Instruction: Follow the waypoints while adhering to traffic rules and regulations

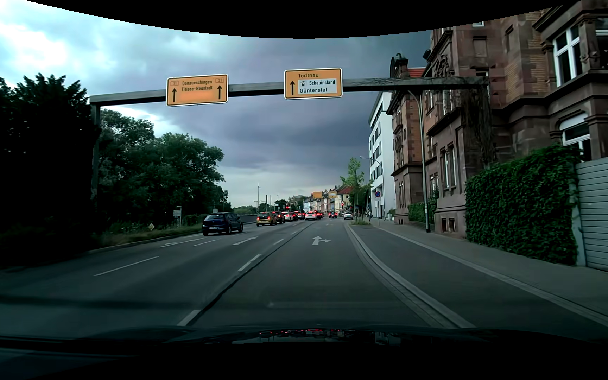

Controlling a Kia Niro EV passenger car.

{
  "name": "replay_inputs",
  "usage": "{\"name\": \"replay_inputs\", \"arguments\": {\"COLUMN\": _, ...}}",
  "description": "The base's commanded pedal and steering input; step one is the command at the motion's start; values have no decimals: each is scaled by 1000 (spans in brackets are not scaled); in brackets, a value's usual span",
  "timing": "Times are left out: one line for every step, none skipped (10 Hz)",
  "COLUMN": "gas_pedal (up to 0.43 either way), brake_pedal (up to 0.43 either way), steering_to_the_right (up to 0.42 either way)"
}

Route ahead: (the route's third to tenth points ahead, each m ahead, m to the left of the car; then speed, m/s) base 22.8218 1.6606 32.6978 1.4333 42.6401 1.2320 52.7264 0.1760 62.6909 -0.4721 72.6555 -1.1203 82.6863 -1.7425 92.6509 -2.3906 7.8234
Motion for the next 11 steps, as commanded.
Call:
{"name": "replay_inputs", "arguments": {"gas_pedal": 20, "brake_pedal": 0, "steering_to_the_right": -3}}
{"name": "replay_inputs", "arguments": {"gas_pedal": 20, "brake_pedal": 0, "steering_to_the_right": -2}}
{"name": "replay_inputs", "arguments": {"gas_pedal": 20, "brake_pedal": 0, "steering_to_the_right": -1}}
{"name": "replay_inputs", "arguments": {"gas_pedal": 20, "brake_pedal": 0, "steering_to_the_right": 0}}
{"name": "replay_inputs", "arguments": {"gas_pedal": 20, "brake_pedal": 0, "steering_to_the_right": 2}}
{"name": "replay_inputs", "arguments": {"gas_pedal": 20, "brake_pedal": 0, "steering_to_the_right": 5}}
{"name": "replay_inputs", "arguments": {"gas_pedal": 20, "brake_pedal": 0, "steering_to_the_right": 5}}
{"name": "replay_inputs", "arguments": {"gas_pedal": 20, "brake_pedal": 0, "steering_to_the_right": 7}}
{"name": "replay_inputs", "arguments": {"gas_pedal": 20, "brake_pedal": 0, "steering_to_the_right": 10}}
{"name": "replay_inputs", "arguments": {"gas_pedal": 20, "brake_pedal": 0, "steering_to_the_right": 12}}
{"name": "replay_inputs", "arguments": {"gas_pedal": 20, "brake_pedal": 0, "steering_to_the_right": 13}}
